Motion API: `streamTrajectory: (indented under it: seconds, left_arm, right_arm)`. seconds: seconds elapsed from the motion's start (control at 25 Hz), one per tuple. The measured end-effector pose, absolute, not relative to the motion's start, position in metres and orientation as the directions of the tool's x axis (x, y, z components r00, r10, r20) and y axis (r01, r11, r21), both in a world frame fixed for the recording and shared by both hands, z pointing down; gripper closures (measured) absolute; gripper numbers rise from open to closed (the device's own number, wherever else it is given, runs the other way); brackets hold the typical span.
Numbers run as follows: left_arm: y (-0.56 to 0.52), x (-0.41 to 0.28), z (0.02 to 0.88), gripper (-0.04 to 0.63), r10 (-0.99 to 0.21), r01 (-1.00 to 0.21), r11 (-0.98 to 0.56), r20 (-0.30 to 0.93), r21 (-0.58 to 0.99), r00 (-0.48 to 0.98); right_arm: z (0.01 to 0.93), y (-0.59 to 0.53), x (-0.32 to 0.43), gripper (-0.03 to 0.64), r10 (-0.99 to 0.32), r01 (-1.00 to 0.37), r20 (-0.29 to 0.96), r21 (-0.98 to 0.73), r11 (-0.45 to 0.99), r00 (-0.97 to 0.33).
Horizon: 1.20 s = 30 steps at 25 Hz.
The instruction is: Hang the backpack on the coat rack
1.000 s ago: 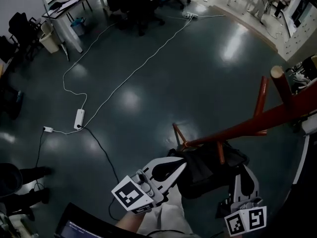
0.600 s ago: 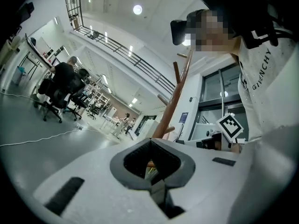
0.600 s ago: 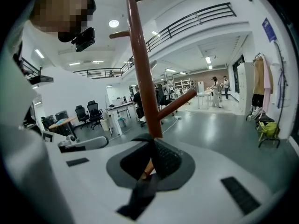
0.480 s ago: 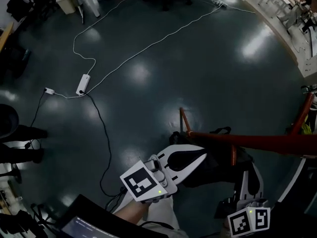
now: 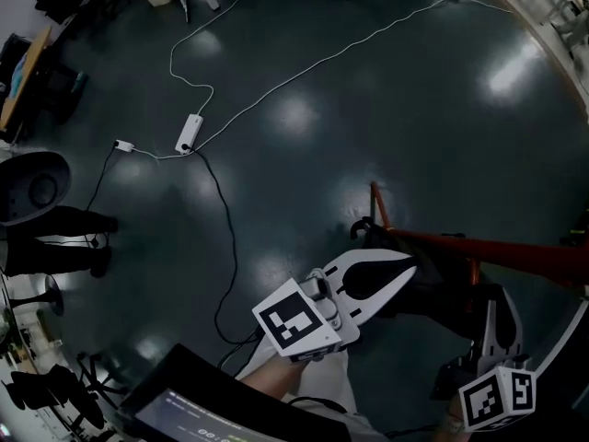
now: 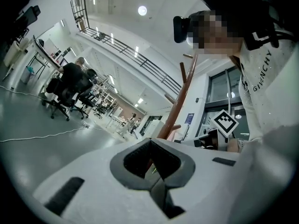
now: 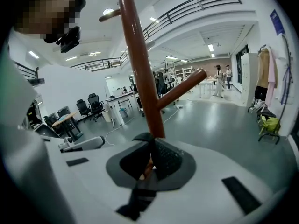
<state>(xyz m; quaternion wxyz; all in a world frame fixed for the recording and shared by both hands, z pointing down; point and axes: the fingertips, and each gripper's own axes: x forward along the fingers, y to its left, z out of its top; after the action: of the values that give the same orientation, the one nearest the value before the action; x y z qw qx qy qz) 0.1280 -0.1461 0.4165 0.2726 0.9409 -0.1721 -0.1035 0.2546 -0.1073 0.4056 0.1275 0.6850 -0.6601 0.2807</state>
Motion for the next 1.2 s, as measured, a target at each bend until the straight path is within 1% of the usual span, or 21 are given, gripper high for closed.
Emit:
streamTrajectory:
  seconds: [0.24, 0.56, 0.8, 1.08, 1.2]
  left_arm:
    - [-0.15, 0.124, 0.411, 0.586, -0.401, -0.269, -0.783, -0.126, 0.56, 0.907]
    - [-0.147, 0.123, 0.419, 0.586, -0.424, -0.291, -0.773, -0.119, 0.563, 0.898]
    - [-0.146, 0.117, 0.429, 0.586, -0.441, -0.302, -0.765, -0.122, 0.568, 0.889]
    - [-0.142, 0.129, 0.419, 0.586, -0.435, -0.299, -0.76, -0.11, 0.577, 0.894]
    - [-0.145, 0.124, 0.425, 0.586, -0.443, -0.307, -0.752, -0.103, 0.583, 0.891]
  right_arm:
    - [0.404, -0.105, 0.251, 0.583, -0.813, -0.98, 0.578, -0.19, -0.058, -0.064]
    - [0.425, -0.097, 0.248, 0.583, -0.759, -0.985, 0.637, -0.166, 0.036, -0.135]
    - [0.443, -0.098, 0.245, 0.583, -0.751, -0.981, 0.637, -0.175, 0.079, -0.174]
    - [0.433, -0.103, 0.262, 0.583, -0.711, -0.978, 0.672, -0.138, 0.154, -0.207]
    - [0.442, -0.106, 0.262, 0.581, -0.688, -0.969, 0.682, -0.18, 0.172, -0.249]
